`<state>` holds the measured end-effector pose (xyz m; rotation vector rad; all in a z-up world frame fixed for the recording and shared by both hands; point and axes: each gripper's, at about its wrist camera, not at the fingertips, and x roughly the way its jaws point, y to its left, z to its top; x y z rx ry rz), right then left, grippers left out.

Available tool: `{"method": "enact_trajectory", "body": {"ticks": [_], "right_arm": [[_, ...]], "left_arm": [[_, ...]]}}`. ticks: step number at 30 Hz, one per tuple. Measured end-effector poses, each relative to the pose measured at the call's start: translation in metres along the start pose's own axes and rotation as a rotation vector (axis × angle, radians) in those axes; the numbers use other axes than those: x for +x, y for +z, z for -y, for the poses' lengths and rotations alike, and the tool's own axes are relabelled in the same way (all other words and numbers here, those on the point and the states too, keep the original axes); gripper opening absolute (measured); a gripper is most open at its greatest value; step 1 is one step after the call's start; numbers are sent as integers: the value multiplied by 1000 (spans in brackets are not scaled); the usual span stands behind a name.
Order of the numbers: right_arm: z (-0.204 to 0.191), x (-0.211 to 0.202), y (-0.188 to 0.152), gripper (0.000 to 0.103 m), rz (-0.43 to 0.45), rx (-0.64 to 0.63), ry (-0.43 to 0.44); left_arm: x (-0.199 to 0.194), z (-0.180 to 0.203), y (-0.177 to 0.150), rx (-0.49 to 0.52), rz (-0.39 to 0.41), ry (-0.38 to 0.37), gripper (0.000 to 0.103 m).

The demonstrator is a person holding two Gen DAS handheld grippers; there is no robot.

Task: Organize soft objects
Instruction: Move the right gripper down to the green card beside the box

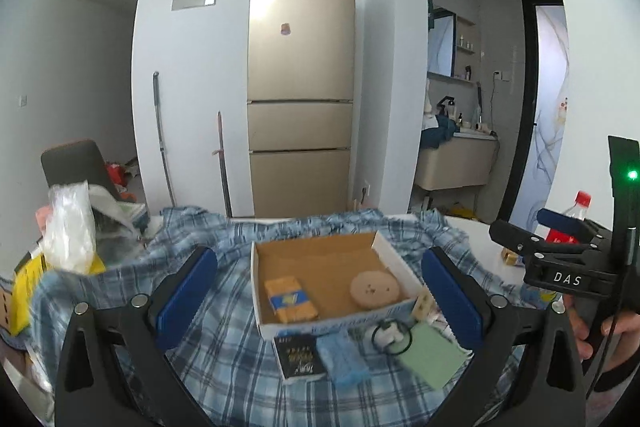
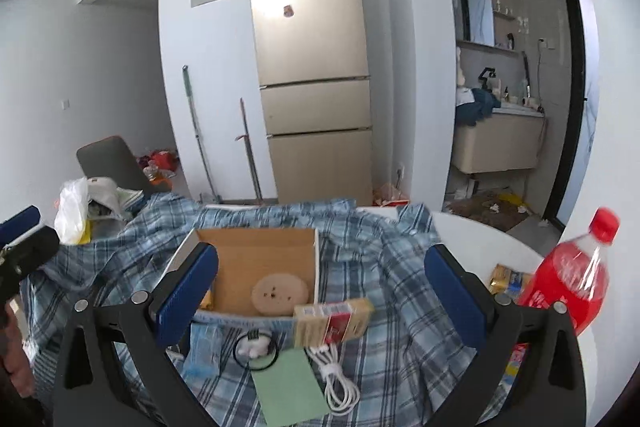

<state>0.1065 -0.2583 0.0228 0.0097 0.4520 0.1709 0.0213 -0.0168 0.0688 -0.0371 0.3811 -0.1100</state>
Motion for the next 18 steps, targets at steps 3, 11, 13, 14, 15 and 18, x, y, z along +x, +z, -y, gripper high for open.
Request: {"method": "enact_trajectory", "body": {"ticks": [3, 11, 13, 14, 15, 18], "right_arm": [[-5, 6, -14, 103, 8, -29, -13], [-16, 36, -44, 103, -60, -86, -2], [-18, 47, -50, 103, -115, -95, 19], [-18, 50, -53, 103, -132, -93, 29], [-18, 54, -57, 103, -149, -94, 34], [-19, 63, -64, 103, -189, -105, 42]], "left_arm": [[11, -7, -16, -16, -24, 2, 103], [43, -23, -52, -20, -84, 24, 103], [53, -27, -60, -30, -109, 22, 103], [58, -30, -64, -53, -117, 41, 103], [61, -31, -66, -56, -127, 40, 103], [70, -26, -73, -31, -154, 37, 103]]}}
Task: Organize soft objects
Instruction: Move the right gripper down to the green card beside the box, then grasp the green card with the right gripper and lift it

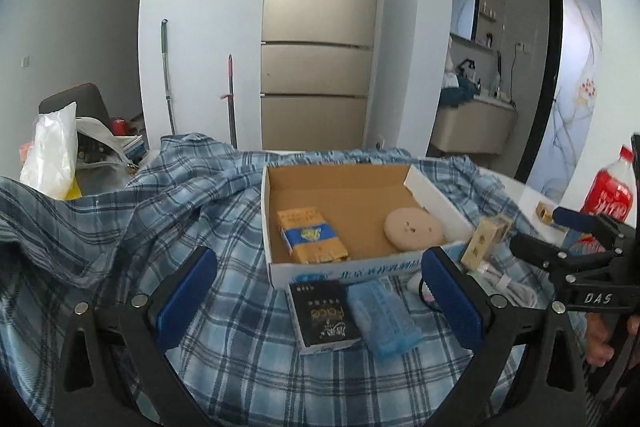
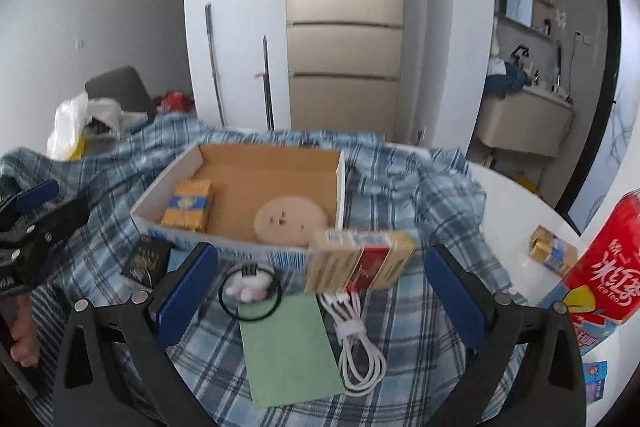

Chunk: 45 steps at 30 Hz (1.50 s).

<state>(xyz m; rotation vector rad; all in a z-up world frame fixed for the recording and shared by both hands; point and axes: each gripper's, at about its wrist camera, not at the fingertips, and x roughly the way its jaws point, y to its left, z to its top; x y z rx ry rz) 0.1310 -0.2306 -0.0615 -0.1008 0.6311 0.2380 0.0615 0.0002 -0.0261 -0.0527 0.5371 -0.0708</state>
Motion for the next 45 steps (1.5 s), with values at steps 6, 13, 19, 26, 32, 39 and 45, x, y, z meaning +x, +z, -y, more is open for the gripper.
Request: {"method": "enact_trajectory", "body": {"ticks": [6, 13, 19, 26, 32, 39, 45], "right_arm": [[1, 10, -6, 77, -67, -4, 50], [-12, 29, -15, 77, -173, -61, 90], [-21, 44, -25, 77, -266, -99, 101], [-29, 66, -37, 77, -384, -130, 119], [-27, 66, -35, 77, -389, -130, 117], [-32, 73, -36, 77, -426, -218, 141], [-26, 80, -39, 77, -456, -184, 158]], "left_arm": [[5, 7, -4, 33, -15, -2, 103], [6, 3, -3, 6, -26, -7, 103], [8, 3, -4, 3, -39, -13, 103], [8, -2, -4, -20, -47, -18, 103], [8, 1, -4, -3, -47, -19, 103], [6, 9, -6, 30, -37, -25, 103], [8, 9, -6, 23, -51, -35, 103]]}}
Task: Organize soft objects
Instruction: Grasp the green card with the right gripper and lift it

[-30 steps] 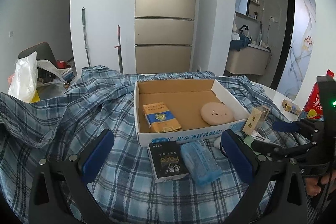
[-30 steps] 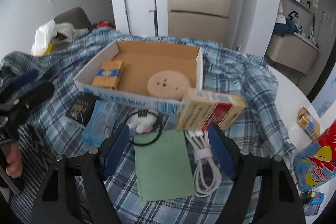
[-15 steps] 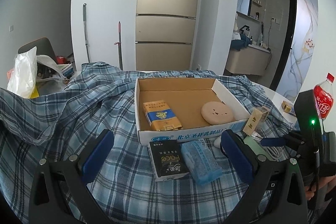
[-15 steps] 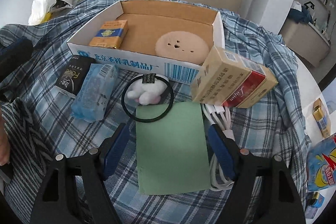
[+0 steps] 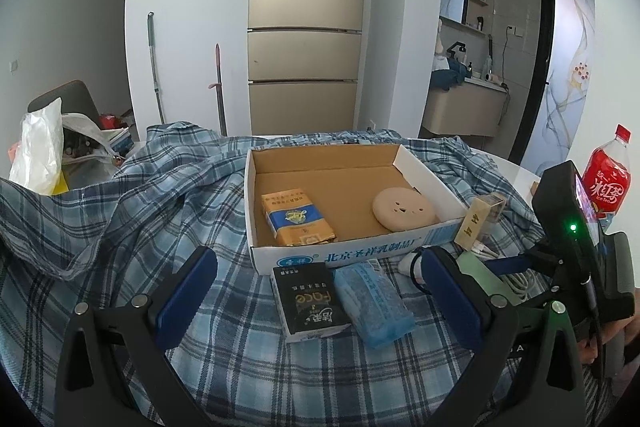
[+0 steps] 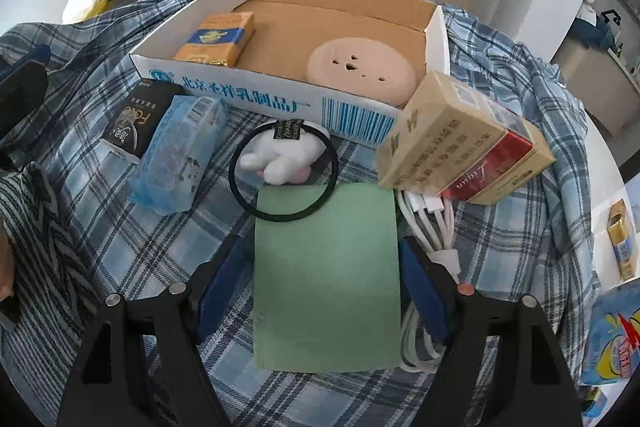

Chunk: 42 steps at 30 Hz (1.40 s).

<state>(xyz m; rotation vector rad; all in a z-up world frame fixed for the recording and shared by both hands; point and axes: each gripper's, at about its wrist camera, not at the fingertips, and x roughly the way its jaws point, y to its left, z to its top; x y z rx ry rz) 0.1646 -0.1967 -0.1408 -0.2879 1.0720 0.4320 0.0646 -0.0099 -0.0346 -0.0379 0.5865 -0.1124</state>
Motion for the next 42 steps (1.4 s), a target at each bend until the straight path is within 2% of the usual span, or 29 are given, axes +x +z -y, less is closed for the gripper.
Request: {"method": "enact_trajectory", "body": {"ticks": [4, 6, 12, 17, 21, 24, 29, 32, 36, 39, 42], "right_arm": [[-1, 0, 0, 76, 1, -2, -1], [-2, -1, -1, 70, 7, -9, 16], [-15, -12, -1, 70, 62, -59, -58], [-9, -33, -3, 69, 176, -37, -13], [-7, -53, -5, 69, 284, -22, -33], [-7, -73, -7, 69, 397, -18, -51], [1, -99, -11, 69, 561, 74, -74], [5, -106, -13, 69, 598, 129, -87], [1, -99, -9, 69, 563, 123, -85], [-1, -96, -12, 70, 551, 111, -82], [-2, -95, -14, 70, 546, 107, -84]], "left_arm": [[2, 0, 0, -1, -8, 0, 103], [3, -1, 0, -5, -11, 1, 103], [3, -7, 0, -32, -10, 21, 103], [2, -13, 1, -60, -11, 23, 103], [3, -20, 1, -90, -16, 31, 103], [6, -21, 1, -94, -32, 44, 103], [14, -25, 0, -106, -72, 79, 102], [25, -31, -3, -131, -122, 79, 89], [44, -41, -8, -173, -214, 79, 68], [55, -36, -12, -141, -271, 72, 58], [61, -26, -15, -93, -301, 58, 53]]}}
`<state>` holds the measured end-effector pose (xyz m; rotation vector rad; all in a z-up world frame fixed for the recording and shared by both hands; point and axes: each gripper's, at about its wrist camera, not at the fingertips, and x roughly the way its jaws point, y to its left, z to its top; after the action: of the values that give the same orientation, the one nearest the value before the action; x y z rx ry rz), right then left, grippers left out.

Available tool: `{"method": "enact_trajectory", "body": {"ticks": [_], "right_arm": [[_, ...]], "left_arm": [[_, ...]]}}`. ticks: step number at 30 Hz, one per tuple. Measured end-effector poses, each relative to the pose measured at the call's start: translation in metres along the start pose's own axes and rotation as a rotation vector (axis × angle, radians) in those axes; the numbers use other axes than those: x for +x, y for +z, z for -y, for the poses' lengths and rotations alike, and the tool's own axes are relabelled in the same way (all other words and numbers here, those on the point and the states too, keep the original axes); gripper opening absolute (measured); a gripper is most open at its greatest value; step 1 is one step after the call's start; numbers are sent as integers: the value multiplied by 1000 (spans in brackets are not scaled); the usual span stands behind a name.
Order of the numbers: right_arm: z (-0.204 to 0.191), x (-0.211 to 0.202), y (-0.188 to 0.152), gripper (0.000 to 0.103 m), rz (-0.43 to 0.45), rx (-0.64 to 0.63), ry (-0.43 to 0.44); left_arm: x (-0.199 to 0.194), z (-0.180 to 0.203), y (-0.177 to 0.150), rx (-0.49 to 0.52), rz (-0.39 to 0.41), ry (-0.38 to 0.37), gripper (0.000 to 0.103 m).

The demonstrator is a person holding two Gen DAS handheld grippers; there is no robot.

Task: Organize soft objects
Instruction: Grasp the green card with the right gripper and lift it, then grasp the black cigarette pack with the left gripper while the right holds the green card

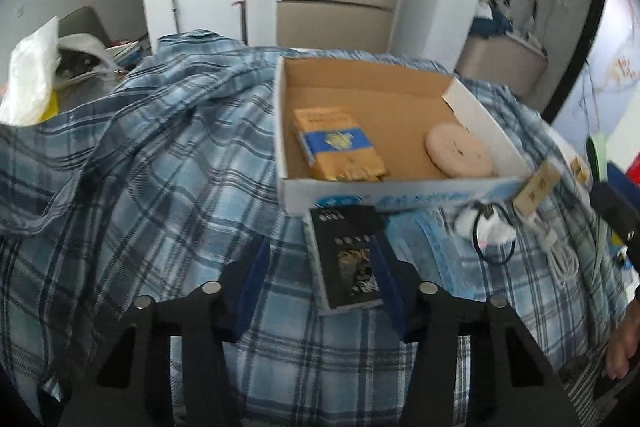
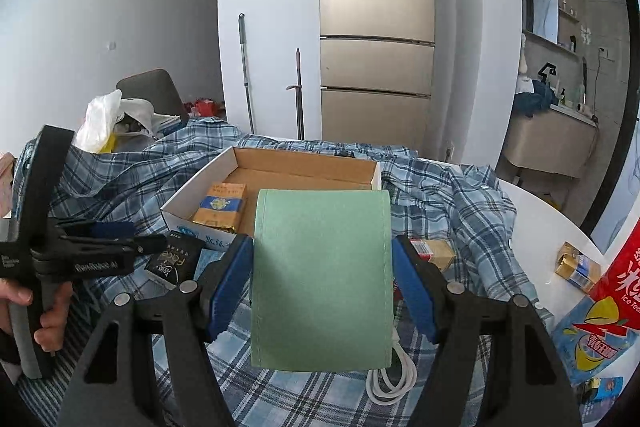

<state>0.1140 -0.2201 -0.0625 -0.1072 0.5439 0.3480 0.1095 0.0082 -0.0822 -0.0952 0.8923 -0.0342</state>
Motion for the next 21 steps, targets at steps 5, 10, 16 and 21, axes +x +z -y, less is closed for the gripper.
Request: {"method": "enact_trajectory", "body": {"ticks": [5, 10, 16, 21], "right_arm": [[-4, 3, -2, 70, -16, -15, 0], [-4, 4, -2, 70, -23, -14, 0], [-4, 9, -3, 70, -55, -15, -4], [-5, 11, -3, 70, -69, -15, 0]], "left_arm": [[8, 8, -2, 33, -49, -16, 40], [7, -8, 1, -40, -36, -45, 20], [12, -5, 1, -25, -59, -53, 11], [13, -3, 1, -14, -67, -40, 11]]}}
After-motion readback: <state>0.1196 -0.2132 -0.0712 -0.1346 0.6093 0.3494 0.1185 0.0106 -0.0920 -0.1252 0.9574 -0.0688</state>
